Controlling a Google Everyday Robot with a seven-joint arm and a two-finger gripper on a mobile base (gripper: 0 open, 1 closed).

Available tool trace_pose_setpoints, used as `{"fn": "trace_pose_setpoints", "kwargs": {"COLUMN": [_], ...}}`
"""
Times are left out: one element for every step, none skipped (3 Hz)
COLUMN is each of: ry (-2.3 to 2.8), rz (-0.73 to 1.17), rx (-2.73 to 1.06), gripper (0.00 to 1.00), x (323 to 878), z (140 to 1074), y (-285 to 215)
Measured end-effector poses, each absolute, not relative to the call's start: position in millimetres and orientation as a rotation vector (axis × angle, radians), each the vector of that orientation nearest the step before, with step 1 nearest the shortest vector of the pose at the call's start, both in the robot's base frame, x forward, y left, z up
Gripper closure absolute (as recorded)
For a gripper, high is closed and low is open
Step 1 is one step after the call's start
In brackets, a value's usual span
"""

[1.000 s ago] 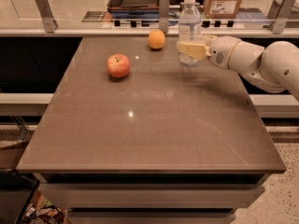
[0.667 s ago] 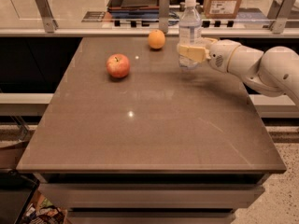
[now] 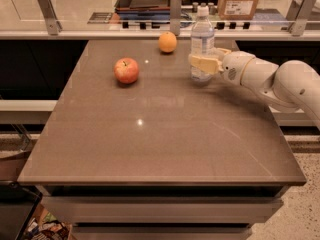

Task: Place blue plastic bottle upright

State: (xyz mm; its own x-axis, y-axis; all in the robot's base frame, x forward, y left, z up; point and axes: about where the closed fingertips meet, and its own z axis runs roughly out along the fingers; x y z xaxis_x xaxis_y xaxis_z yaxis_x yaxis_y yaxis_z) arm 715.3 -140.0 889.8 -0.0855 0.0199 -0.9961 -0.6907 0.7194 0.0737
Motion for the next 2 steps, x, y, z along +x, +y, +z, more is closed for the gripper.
{"fn": "trace_pose_setpoints", "kwargs": {"ry": [1.559, 1.545], "rz": [0.633, 0.611], "rx": [-0.563, -0.550], "gripper": [1.00, 1.00], "x": [713.2, 711.2], "z": [880.9, 874.1], "y": [-139.2, -138.5]}}
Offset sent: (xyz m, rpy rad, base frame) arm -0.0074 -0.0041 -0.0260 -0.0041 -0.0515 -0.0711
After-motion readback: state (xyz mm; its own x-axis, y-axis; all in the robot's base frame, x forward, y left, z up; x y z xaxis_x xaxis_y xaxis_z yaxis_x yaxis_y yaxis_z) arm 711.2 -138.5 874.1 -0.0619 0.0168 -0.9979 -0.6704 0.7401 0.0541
